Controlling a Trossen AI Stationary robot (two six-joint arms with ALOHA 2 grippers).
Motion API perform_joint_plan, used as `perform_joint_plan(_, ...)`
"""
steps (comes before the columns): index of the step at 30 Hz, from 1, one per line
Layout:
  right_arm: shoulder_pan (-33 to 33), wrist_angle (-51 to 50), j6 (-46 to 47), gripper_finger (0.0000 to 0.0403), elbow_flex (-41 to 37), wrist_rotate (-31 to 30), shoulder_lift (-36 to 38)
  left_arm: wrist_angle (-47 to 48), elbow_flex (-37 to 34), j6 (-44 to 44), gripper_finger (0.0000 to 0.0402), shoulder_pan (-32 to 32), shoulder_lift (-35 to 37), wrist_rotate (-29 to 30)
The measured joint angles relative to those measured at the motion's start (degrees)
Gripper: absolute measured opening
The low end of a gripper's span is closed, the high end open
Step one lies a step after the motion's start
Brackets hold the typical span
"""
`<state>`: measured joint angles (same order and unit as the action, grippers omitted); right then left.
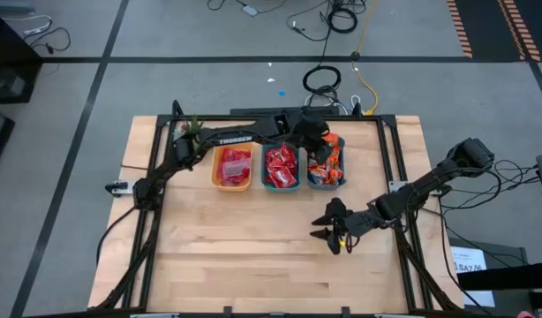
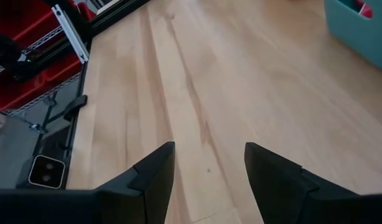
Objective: Sort candy
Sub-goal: Put the orange candy into the top right blue bin, then return to Home Position
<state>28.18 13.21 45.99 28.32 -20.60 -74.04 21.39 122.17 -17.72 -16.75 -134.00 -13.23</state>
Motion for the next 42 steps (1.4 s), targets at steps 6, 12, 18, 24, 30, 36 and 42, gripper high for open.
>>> perform_joint_plan(6, 0.4, 0.0, 0.3, 0.0185, 0.0, 0.0, 0.0, -0.5, 0.0, -0.8, 0.0064, -0.1, 0.0, -4.8)
perform_joint_plan(12, 0.4, 0.0, -0.1, 0.0185, 0.0, -0.1, 0.0, -0.5, 0.0, -1.4, 0.0075, 0.0, 0.5, -5.1)
perform_joint_plan(18, 0.4, 0.0, -2.1, 0.0185, 0.0, -0.1, 0.0, 2.0, 0.0, -1.5, 0.0075, -0.1, 0.7, -5.1)
perform_joint_plan(24, 0.4, 0.0, -1.8, 0.0185, 0.0, -0.1, 0.0, 1.8, 0.0, -7.3, 0.0075, -0.2, 0.9, -7.3)
perform_joint_plan(30, 0.4, 0.0, -2.3, 0.0185, 0.0, -0.1, 0.0, 2.0, 0.0, -3.7, 0.0075, -0.4, 0.9, -8.2)
perform_joint_plan(36, 0.4, 0.1, -1.7, 0.0185, 0.0, -0.1, 0.0, 7.2, 0.0, -3.6, 0.0075, -2.7, 2.1, -24.0)
perform_joint_plan(42, 0.2, 0.2, -2.1, 0.0185, 0.0, -0.2, 0.0, 25.7, 0.0, 15.3, 0.0075, -2.3, 6.2, -29.4)
